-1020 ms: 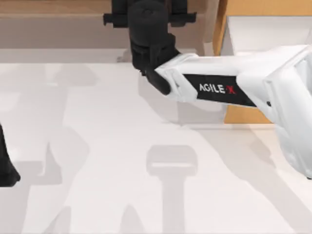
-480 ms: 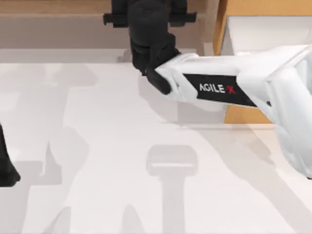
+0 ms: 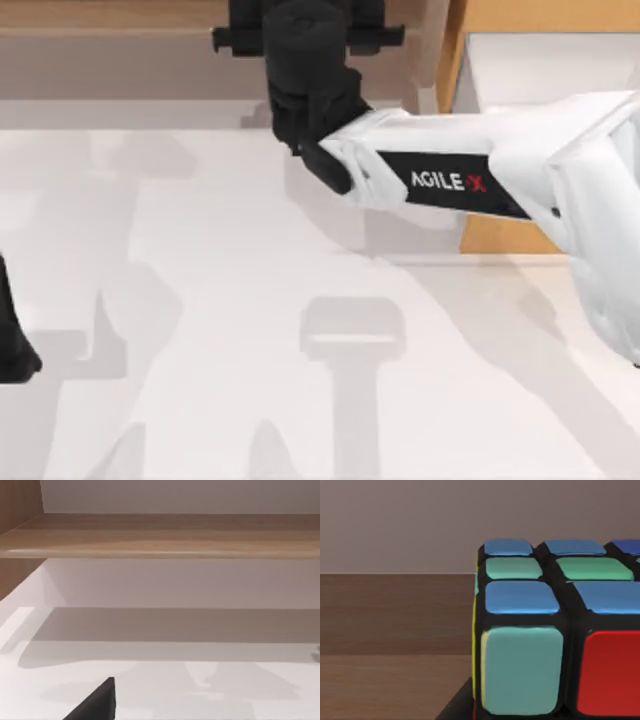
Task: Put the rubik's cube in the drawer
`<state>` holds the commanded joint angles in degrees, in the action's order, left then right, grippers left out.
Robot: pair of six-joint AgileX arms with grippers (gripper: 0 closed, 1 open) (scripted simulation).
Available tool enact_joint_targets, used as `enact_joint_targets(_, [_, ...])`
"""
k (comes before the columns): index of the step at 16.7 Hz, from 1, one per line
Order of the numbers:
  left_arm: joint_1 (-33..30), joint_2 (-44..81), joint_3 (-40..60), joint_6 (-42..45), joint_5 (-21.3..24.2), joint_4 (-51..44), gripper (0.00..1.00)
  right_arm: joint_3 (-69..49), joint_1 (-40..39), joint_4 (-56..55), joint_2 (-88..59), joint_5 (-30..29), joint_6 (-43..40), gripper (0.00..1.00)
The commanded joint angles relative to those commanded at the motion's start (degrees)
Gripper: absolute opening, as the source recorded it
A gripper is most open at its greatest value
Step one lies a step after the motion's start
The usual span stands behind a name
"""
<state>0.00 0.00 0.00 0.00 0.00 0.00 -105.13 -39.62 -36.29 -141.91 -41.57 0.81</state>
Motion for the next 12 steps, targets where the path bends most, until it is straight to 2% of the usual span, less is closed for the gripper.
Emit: enact_joint_targets(12, [0.0, 0.0, 0.0, 0.0, 0.0, 0.0, 1.0, 3.5, -1.0, 0.5, 4.5, -0.2, 0.7, 0.0])
